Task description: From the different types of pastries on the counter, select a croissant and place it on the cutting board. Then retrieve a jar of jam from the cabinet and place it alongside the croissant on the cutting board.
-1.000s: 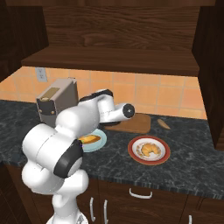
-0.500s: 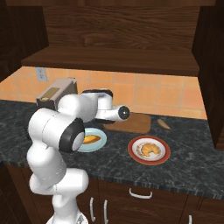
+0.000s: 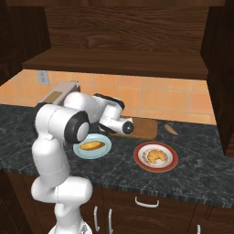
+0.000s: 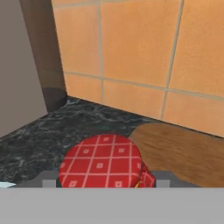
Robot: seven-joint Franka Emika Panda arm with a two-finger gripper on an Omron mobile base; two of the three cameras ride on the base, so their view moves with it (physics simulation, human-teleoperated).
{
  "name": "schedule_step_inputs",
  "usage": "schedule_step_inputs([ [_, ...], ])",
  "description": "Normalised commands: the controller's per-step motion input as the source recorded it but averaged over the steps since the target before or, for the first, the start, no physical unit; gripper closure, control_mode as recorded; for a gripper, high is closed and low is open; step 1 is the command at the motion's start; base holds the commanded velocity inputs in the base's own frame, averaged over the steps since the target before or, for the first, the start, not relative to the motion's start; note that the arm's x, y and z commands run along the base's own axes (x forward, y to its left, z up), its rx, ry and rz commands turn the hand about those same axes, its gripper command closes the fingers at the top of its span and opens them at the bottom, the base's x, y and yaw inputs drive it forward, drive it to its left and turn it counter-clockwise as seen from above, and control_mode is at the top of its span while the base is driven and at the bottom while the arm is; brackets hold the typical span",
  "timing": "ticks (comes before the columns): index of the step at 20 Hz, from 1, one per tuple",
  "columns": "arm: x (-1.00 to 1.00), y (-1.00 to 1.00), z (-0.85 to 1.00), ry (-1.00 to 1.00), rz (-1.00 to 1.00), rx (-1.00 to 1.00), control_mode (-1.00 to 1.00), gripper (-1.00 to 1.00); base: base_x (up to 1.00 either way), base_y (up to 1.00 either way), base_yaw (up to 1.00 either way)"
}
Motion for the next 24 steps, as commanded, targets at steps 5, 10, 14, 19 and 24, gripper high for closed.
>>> schedule_step_inputs([
  [5, 0.54, 0.00, 0.00, 0.00, 0.00, 0.00, -1.00, 1.00, 0.00, 0.00, 0.00],
  [10, 0.28, 0.00, -0.03, 0.00, 0.00, 0.00, -1.00, 1.00, 0.00, 0.00, 0.00],
  [14, 0.37, 0.00, -0.13, 0.00, 0.00, 0.00, -1.00, 1.00, 0.00, 0.00, 0.00],
  [19, 0.36, -0.01, -0.29, 0.01, 0.03, 0.00, -1.00, 1.00, 0.00, 0.00, 0.00],
  [24, 0.46, -0.04, -0.42, 0.05, 0.07, 0.00, -1.00, 1.00, 0.00, 0.00, 0.00],
])
